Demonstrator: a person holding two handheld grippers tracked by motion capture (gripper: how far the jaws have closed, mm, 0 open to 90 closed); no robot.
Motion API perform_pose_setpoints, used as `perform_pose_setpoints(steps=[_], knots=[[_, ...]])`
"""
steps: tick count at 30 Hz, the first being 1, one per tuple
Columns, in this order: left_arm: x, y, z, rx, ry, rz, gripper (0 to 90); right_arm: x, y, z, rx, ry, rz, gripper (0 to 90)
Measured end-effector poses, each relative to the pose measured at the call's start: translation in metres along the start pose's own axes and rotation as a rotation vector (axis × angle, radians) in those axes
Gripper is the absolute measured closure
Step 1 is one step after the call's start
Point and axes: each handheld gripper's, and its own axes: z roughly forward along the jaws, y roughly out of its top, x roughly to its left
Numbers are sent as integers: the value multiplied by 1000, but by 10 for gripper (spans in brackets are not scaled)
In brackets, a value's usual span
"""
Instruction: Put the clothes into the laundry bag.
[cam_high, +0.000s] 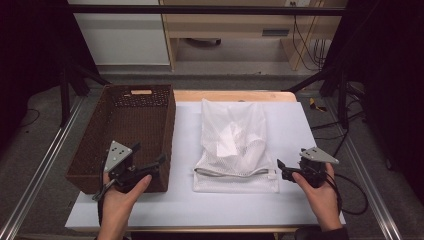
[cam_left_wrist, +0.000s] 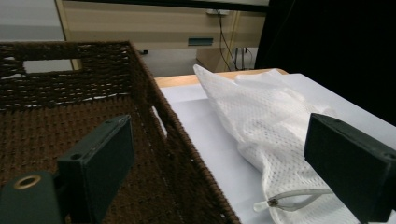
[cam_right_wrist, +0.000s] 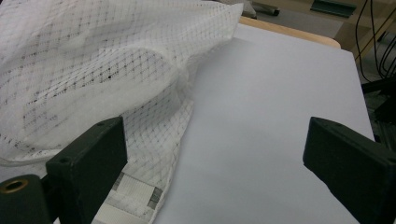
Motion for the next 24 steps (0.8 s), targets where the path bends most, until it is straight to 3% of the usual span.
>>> perform_pose_setpoints(steps=[24], knots=[[46,-2,-13,-15,94,-43,85,-14,-11,6,25,-21,30,56]])
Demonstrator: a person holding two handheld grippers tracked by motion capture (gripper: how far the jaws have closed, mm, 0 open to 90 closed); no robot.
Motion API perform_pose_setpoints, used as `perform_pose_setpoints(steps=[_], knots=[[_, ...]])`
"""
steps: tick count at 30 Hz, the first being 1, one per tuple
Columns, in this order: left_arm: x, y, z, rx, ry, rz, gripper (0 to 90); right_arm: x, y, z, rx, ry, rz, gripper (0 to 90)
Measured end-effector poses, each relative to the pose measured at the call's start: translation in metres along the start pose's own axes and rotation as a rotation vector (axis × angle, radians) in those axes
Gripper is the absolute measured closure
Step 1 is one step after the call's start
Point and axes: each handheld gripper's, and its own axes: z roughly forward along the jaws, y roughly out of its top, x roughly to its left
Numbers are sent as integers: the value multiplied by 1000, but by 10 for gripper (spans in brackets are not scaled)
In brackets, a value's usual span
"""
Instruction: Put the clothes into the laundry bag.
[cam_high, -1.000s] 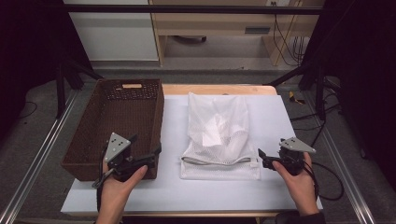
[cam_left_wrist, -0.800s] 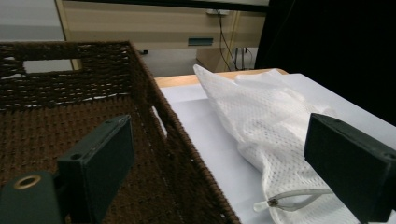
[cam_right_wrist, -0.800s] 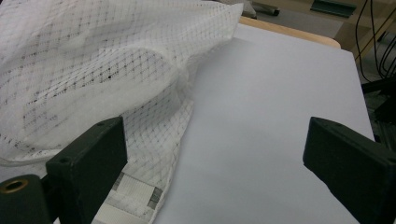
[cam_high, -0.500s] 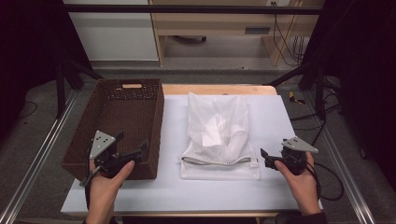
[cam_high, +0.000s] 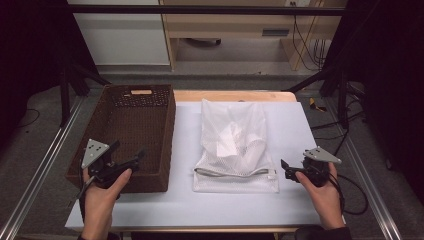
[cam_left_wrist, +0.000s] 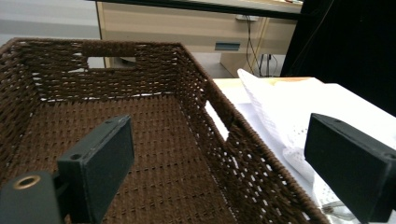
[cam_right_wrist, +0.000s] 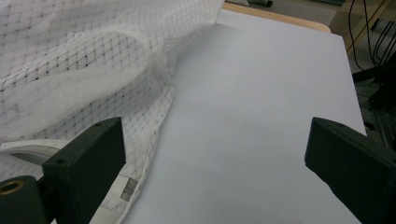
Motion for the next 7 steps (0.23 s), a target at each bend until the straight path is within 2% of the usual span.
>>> perform_pose_setpoints(steps=[7], knots=[[4,-2,1,4,9,-4,85,-5,-7,7,57,-19,33,56]])
